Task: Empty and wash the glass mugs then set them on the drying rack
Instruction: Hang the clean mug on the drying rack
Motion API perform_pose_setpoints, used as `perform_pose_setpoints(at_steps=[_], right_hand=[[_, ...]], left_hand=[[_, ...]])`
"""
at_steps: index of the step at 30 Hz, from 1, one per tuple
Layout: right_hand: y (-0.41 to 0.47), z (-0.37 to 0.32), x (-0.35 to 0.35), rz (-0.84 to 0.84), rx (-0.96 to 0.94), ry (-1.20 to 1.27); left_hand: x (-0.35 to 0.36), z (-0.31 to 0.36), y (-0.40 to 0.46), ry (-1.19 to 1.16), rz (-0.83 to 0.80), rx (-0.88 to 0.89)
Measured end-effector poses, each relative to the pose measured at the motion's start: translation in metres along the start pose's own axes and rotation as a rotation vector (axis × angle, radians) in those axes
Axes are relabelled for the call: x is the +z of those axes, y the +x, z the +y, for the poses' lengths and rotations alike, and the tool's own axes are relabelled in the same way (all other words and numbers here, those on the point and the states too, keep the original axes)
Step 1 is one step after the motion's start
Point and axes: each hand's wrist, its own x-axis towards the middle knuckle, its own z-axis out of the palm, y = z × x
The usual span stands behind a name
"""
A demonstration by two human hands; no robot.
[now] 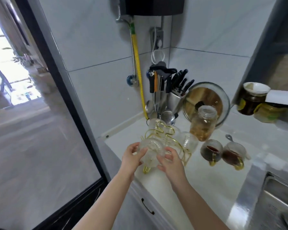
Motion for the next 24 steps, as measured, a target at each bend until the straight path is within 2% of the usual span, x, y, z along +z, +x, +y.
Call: perform_pose_setpoints(at_steps=[6,15,24], right_hand=[[0.037,0.004,0.051,0.014,0.040,0.055],[0.094,0.030,0.079,-0.022,0.119,0.128],[0.127,0.060,0.098,0.089,0.233,-0.024]], left_hand=[[-0.031,0.007,0.047,-0.027,0.073,-0.028],[-0.038,0.002,0.109,0.060,0.129,-0.036],[-0.036,-0.018,0.155,0.186,0.056,-0.117]])
